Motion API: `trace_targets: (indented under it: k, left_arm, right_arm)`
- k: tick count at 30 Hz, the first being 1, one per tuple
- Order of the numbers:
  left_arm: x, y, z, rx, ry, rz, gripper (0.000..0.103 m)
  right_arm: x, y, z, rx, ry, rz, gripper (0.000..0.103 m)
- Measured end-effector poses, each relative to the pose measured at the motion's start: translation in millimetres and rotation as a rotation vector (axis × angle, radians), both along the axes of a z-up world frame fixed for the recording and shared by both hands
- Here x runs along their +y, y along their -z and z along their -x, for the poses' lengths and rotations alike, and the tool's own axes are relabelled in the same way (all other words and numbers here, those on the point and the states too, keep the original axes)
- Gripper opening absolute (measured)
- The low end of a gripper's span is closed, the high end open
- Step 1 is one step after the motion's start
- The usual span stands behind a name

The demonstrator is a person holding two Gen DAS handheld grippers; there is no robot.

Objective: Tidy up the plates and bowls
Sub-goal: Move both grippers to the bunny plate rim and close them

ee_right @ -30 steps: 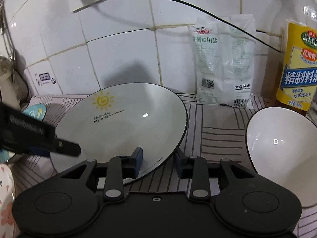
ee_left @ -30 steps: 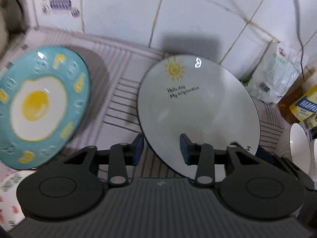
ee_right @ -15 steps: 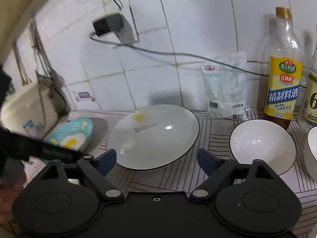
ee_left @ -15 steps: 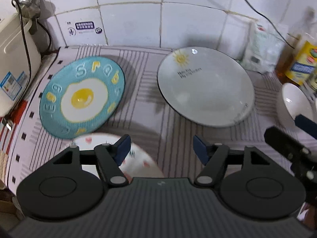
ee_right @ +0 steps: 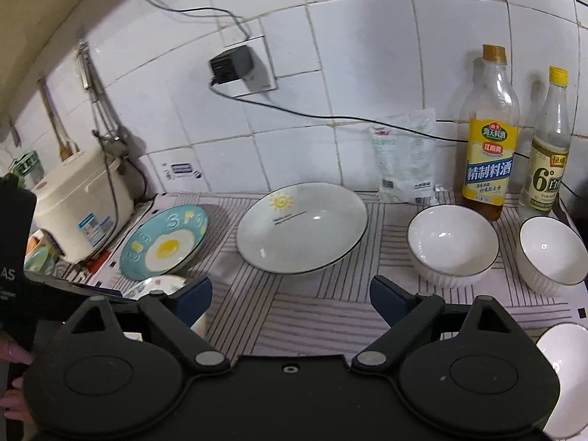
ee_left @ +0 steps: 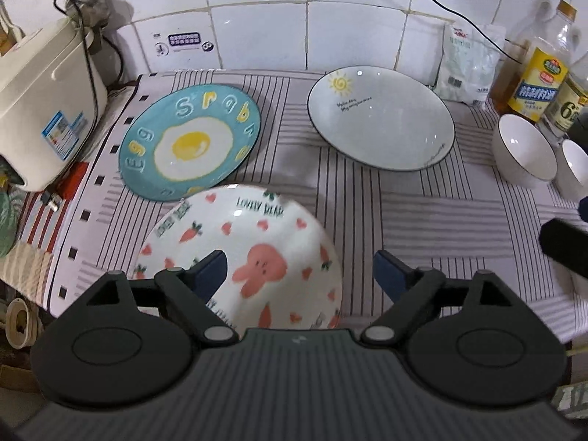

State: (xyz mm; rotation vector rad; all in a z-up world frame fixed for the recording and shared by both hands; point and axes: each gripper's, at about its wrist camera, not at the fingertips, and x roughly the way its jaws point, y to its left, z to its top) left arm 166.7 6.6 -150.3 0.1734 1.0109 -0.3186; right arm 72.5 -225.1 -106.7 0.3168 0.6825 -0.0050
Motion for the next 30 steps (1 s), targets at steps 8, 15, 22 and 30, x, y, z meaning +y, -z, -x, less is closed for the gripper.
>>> trace_targets:
  k: [8, 15, 22, 30]
  left_arm:
    - [35.3, -9.2, 24.7, -0.018, 0.01, 0.116, 0.088]
    - [57.6, 1.8, 31.4, -0.053, -0.012, 0.046, 0.088]
    - [85.0, 26.8, 29.0, -0.055, -0.049, -0.012, 0.088]
    - [115.1, 58.1, 15.2, -0.027, -0.092, -0.046, 0.088]
  right_arm:
    - [39.0, 2.6, 20.4, -0.045, -0.076, 0.026, 0.095]
    - [74.1, 12.4, 27.6, -0.082, -0.172, 0.092, 0.095]
    - [87.4, 34.7, 24.6, -0.093, -0.216, 0.01, 0.095]
    - [93.4, 67.6, 6.8, -0.063, -0.302, -0.078, 0.095]
